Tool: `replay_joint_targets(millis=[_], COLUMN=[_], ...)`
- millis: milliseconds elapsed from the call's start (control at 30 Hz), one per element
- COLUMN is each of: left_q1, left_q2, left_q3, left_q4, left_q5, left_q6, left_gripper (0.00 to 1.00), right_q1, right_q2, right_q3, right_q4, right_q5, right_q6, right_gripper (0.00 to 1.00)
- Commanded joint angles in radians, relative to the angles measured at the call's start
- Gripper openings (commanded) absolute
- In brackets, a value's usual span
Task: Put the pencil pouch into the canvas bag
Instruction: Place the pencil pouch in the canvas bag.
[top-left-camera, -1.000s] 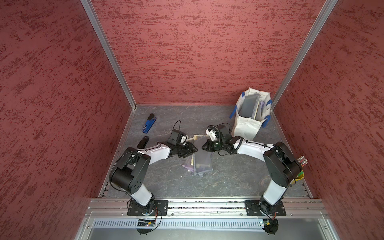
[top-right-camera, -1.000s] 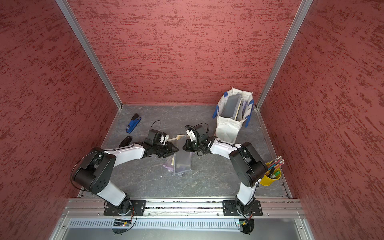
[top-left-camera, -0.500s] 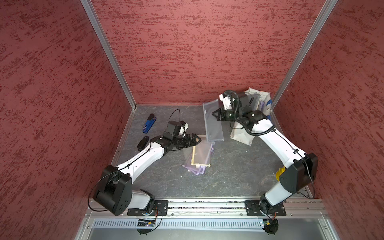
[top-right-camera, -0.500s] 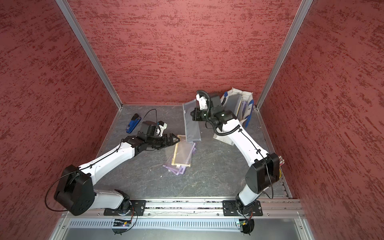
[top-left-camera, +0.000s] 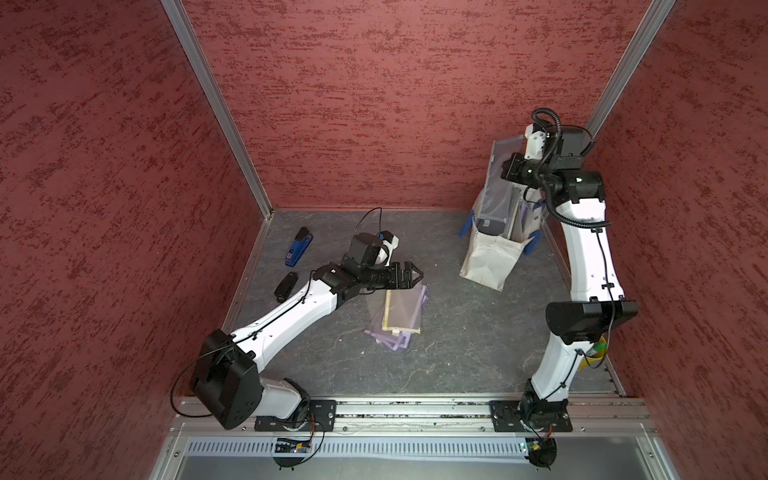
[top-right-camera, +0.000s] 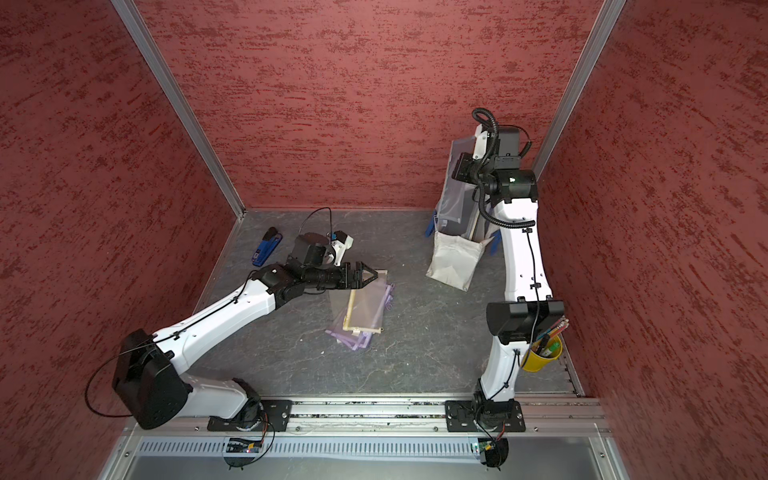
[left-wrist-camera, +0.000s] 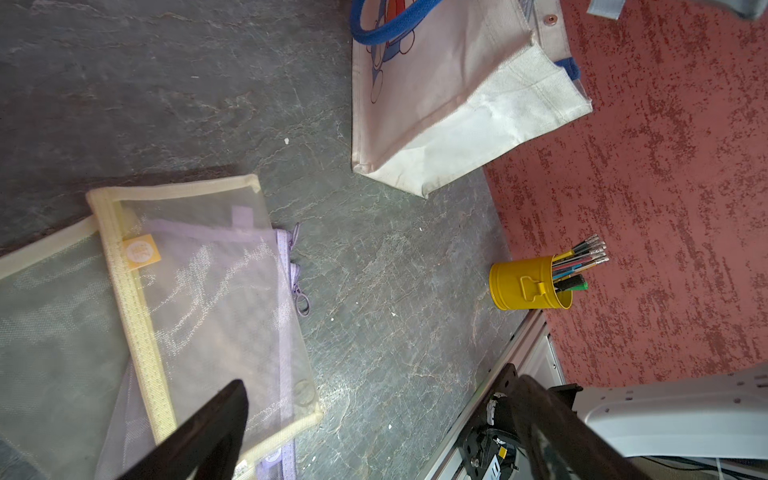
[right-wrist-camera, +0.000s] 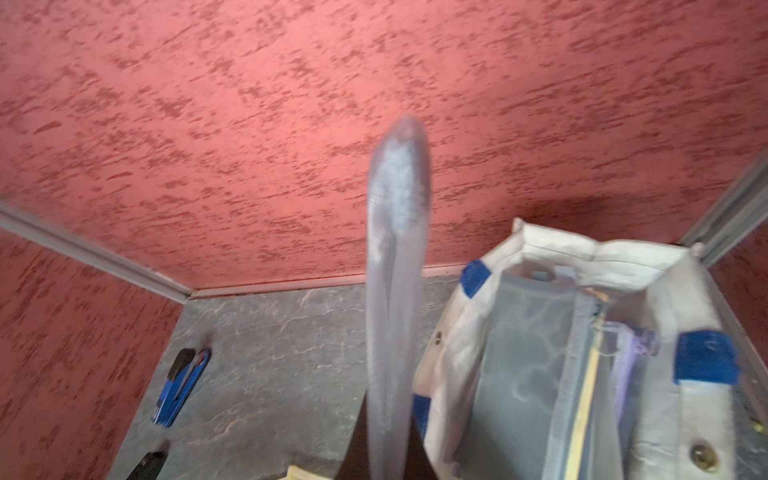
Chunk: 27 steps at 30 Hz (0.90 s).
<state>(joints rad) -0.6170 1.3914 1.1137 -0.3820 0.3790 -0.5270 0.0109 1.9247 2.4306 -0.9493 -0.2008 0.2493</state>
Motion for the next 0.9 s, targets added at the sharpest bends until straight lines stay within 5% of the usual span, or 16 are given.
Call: replay_joint_targets(millis=[0, 800, 867], left_q1=[-0.003, 0.009, 0.013], left_q2=[0.012, 0.000, 0.004], left_q3=[0.023, -0.006, -0.005], left_q4=[0.026, 0.020, 0.022], left_q5=[-0.006, -0.023, -0.023], left_q6=[0.004, -0.014, -0.015], left_gripper=[0.99, 0.99, 0.99], right_q1=[-0.034, -0.072, -0.072], right_q2=[0.023, 0.077, 0.072], right_q3=[0.024, -0.403, -0.402], right_q4=[-0.037, 0.241, 0.236], right_q5=[0.068, 0.068, 0.079], right_q6=[-0.028, -0.019, -0.022], right_gripper=[0.00, 0.00, 0.06])
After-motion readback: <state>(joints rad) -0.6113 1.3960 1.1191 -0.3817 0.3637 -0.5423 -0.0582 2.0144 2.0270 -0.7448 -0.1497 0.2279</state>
